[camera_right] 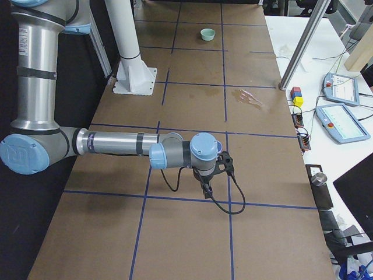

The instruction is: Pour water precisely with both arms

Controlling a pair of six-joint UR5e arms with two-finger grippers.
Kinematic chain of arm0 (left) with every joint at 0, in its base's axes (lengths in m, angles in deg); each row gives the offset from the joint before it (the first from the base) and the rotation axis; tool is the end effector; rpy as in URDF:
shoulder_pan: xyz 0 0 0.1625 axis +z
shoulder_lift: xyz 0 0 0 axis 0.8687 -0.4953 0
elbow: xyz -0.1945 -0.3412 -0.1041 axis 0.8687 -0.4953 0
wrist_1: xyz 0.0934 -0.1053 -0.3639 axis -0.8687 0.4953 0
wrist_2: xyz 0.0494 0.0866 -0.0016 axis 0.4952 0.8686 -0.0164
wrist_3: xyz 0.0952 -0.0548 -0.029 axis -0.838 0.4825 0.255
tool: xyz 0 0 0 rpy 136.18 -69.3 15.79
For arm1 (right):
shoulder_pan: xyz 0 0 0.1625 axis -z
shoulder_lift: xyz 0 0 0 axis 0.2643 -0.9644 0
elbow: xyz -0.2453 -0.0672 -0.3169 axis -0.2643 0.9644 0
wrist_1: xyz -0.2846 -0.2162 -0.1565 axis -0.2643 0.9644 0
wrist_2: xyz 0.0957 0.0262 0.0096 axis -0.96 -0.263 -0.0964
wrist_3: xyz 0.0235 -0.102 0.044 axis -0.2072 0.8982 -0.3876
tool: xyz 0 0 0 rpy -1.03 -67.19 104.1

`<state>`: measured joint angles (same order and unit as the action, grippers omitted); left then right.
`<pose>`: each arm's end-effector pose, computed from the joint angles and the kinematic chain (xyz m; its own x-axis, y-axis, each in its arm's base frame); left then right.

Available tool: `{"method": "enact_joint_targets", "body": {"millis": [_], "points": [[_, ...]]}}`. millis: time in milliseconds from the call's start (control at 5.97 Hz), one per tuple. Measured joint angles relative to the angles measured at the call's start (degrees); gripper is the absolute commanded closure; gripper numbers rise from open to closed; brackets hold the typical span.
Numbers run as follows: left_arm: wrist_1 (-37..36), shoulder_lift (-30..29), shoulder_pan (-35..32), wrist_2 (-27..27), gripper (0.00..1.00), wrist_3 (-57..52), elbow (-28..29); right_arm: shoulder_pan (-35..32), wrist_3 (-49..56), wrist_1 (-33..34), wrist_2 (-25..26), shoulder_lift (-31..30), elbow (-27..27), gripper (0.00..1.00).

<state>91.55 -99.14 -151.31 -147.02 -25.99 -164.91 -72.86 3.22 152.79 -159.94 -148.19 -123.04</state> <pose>-0.0643 -0.4196 0.6496 0.7262 0.1604 -0.6685 -0.1406 0.9865 0.0839 0.0367 -0.4280 0.6287 0.6656 -0.2682 0.6965 0.1346 0.9611 0.2413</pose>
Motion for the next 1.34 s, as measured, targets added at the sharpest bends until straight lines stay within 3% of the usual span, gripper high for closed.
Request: {"method": "enact_joint_targets", "body": {"millis": [670, 1339], "points": [[1.22, -0.66, 1.37, 0.04, 0.00, 0.13, -0.62, 0.12, 0.00, 0.00, 0.05, 0.00, -0.03, 0.00], [9.92, -3.53, 3.45, -1.83, 0.00, 3.64, -1.44, 0.12, 0.00, 0.00, 0.11, 0.06, -0.03, 0.00]]}}
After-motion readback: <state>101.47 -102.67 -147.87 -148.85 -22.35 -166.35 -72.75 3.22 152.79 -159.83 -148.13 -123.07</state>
